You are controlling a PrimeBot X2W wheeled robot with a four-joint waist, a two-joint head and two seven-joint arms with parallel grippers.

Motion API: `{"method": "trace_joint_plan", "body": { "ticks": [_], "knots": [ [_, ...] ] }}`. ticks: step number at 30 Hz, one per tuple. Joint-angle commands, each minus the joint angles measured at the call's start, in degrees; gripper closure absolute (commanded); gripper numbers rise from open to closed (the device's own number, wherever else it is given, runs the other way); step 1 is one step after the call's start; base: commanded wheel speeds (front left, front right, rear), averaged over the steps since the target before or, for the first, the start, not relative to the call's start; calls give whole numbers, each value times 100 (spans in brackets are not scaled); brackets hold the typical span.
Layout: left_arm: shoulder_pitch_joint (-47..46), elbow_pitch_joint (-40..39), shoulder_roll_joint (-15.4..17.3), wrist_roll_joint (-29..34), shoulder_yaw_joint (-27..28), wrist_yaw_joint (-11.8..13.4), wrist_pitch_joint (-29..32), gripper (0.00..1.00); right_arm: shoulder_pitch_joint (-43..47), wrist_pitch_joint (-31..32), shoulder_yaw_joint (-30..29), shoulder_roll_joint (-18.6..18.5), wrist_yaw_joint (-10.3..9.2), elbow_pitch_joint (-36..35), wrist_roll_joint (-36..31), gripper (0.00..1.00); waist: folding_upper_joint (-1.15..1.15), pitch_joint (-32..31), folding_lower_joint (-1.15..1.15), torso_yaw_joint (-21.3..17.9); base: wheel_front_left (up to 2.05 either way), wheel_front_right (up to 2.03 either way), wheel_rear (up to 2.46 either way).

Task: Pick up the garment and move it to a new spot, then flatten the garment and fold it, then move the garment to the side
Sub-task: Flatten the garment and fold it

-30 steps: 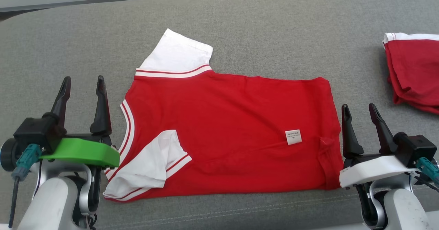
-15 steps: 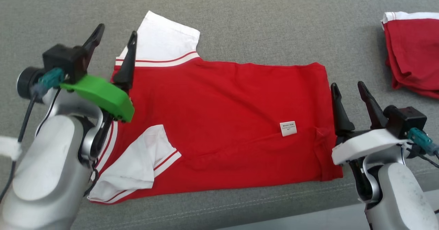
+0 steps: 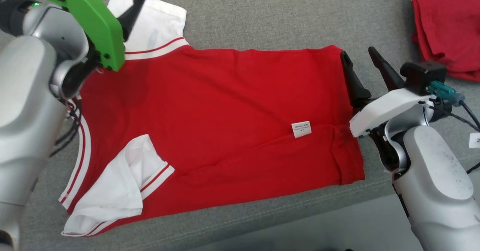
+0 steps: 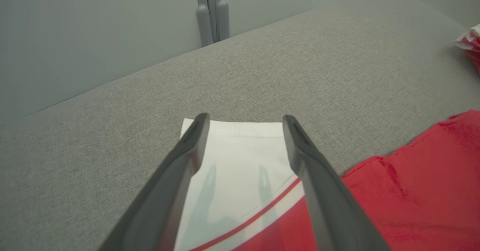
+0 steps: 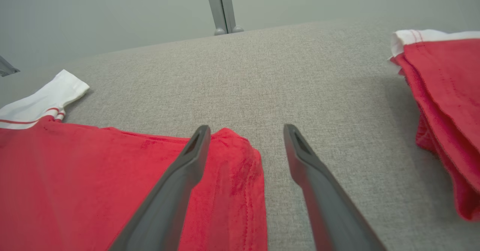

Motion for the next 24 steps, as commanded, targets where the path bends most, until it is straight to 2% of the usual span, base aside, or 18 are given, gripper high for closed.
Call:
{"method": "trace_joint_plan", "body": {
  "ticks": [1, 3, 9, 13, 24],
  "knots": [
    [-212, 48, 226, -149, -164, -11, 111, 0, -155, 68, 88, -58, -7, 80, 101, 0, 0, 289, -1, -253, 0, 0, 0],
    [-342, 70, 340, -309, -284, -11, 162, 0, -228, 140, 171, -55, -7, 135, 220, 0, 0, 334, -1, -287, 0, 0, 0],
    [-879, 323, 958, -1101, -858, -13, 590, 0, -657, 488, 606, -200, -8, 250, 658, 0, 0, 556, -1, -482, 0, 0, 0],
    [-1087, 344, 1213, -1481, -1150, -13, 656, 0, -792, 624, 780, -305, -8, 236, 840, 0, 0, 662, -1, -553, 0, 0, 0],
    [-1475, 613, 1612, -1978, -1854, -14, 449, 0, -898, 790, 1180, -383, -7, 147, 1139, 0, 0, 842, -1, -714, 0, 0, 0]
  ]
}}
